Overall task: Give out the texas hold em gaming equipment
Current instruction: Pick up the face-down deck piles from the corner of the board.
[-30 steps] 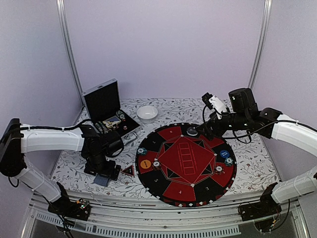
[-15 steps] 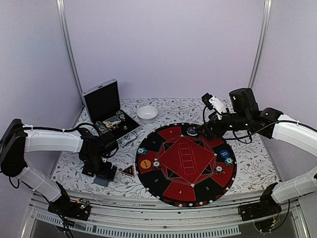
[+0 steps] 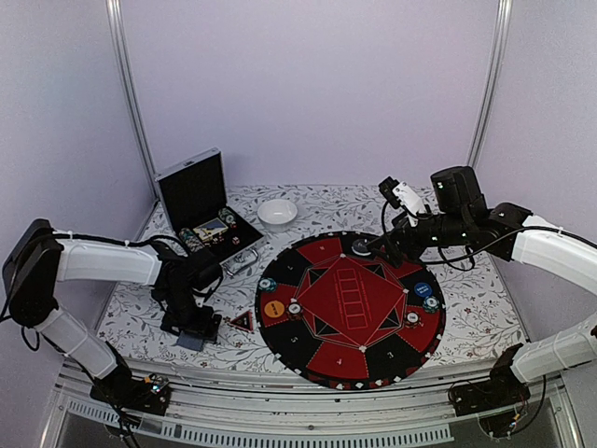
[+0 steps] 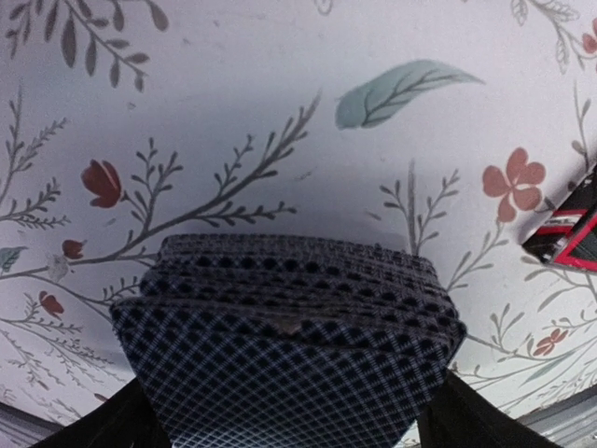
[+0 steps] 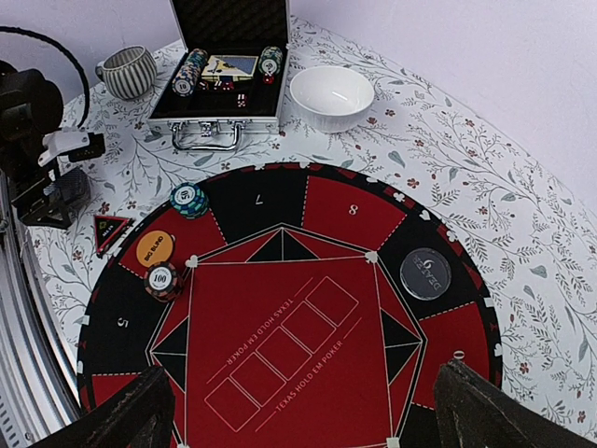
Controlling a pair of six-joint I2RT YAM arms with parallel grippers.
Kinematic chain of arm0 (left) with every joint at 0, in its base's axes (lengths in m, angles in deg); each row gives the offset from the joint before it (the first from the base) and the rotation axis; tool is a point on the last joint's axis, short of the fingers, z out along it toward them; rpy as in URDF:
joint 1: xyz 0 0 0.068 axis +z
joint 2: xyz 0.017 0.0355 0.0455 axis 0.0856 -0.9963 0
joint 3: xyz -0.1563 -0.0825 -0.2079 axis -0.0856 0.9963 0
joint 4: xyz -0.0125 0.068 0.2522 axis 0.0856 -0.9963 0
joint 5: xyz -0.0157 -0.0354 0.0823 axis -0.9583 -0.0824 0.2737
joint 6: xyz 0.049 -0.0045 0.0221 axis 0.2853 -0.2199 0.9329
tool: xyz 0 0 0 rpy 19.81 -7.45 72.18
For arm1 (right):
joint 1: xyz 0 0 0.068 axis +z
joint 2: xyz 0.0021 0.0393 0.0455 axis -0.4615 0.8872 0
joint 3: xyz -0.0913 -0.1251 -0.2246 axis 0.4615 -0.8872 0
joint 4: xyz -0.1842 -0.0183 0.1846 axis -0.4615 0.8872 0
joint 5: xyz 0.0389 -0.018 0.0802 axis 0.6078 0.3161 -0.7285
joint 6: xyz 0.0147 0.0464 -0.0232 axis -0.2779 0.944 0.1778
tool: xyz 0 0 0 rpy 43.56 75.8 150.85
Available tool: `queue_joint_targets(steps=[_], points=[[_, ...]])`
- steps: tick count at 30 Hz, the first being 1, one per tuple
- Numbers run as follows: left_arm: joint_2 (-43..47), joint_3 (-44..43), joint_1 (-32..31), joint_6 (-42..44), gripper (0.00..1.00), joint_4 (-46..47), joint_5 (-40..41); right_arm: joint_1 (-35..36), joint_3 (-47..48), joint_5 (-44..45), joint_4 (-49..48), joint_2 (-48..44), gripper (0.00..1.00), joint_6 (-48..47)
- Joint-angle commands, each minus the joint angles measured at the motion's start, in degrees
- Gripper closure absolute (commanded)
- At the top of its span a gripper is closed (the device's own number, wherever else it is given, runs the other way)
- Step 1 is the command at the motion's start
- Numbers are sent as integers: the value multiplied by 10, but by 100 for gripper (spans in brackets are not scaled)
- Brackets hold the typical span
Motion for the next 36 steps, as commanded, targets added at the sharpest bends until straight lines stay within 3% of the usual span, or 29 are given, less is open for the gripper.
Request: queue_joint_targets(steps=[1, 4, 16, 26, 32, 36], points=[[15, 19, 3, 10, 13, -15, -32, -3, 12, -6, 5, 2, 1, -3], [19, 19, -4, 18, 19, -6, -45, -3, 13, -6, 5, 4, 1, -3], [-3, 6, -5, 10, 23, 2, -4, -3, 15, -9, 8, 3, 1, -7], [-1, 3, -4, 17, 49, 6, -9, -3, 16, -9, 9, 1, 1, -8], [14, -31, -22, 33, 51, -26, 6, -3, 21, -22, 10, 3, 1, -4], [13, -98, -73, 66, 52, -62, 32, -4, 34, -54, 4, 5, 1, 22]])
